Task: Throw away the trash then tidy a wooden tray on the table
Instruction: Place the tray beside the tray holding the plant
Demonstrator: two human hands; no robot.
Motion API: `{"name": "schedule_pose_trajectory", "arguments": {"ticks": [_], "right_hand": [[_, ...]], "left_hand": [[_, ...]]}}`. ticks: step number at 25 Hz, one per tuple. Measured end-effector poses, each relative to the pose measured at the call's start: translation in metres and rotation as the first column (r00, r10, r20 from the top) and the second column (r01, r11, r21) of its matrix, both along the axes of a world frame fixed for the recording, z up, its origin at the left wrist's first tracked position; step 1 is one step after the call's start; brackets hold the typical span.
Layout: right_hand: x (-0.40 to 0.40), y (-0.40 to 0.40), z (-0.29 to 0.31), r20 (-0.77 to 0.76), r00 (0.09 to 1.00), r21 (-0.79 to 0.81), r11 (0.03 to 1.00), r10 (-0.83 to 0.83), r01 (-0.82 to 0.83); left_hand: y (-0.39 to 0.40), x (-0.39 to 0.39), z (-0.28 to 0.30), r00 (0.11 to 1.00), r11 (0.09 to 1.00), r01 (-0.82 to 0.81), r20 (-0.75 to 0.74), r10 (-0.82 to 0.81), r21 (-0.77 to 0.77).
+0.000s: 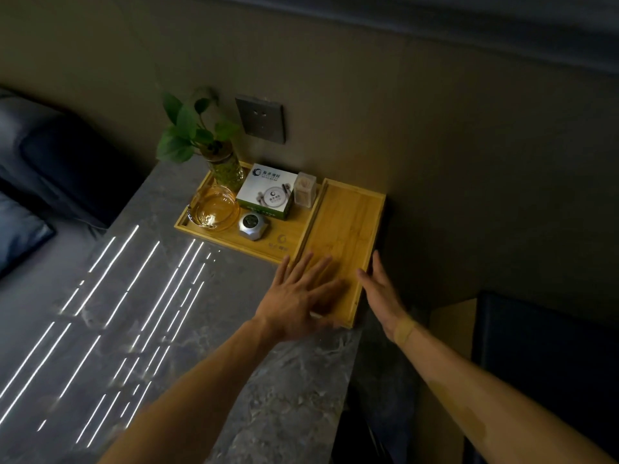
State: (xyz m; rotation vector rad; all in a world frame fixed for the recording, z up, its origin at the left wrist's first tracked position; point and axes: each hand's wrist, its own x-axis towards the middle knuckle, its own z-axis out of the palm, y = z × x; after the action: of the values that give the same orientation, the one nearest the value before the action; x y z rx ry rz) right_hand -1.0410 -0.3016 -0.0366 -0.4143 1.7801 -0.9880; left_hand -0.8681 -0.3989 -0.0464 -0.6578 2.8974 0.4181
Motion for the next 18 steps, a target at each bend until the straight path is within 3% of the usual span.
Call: {"name": "schedule_pose_trajectory", "arguments": {"ticks": [5, 18], "right_hand": [[0.0011, -0.0007, 0.0, -0.129, 0.988, 0.035, 0.996, 0.084, -0.08], [0.0089, 0.0028, 0.0033, -0.207, 0.968, 0.026, 0.99, 0.139, -0.136]], "left_hand": [[0.0012, 0.0023, -0.0085, 0.999, 0.999, -0.002, 0.042, 0.0, 0.053], [-0.0045, 0.0058, -0.0125, 0.997, 0.997, 0.079, 0.009, -0.08, 0.024]]}}
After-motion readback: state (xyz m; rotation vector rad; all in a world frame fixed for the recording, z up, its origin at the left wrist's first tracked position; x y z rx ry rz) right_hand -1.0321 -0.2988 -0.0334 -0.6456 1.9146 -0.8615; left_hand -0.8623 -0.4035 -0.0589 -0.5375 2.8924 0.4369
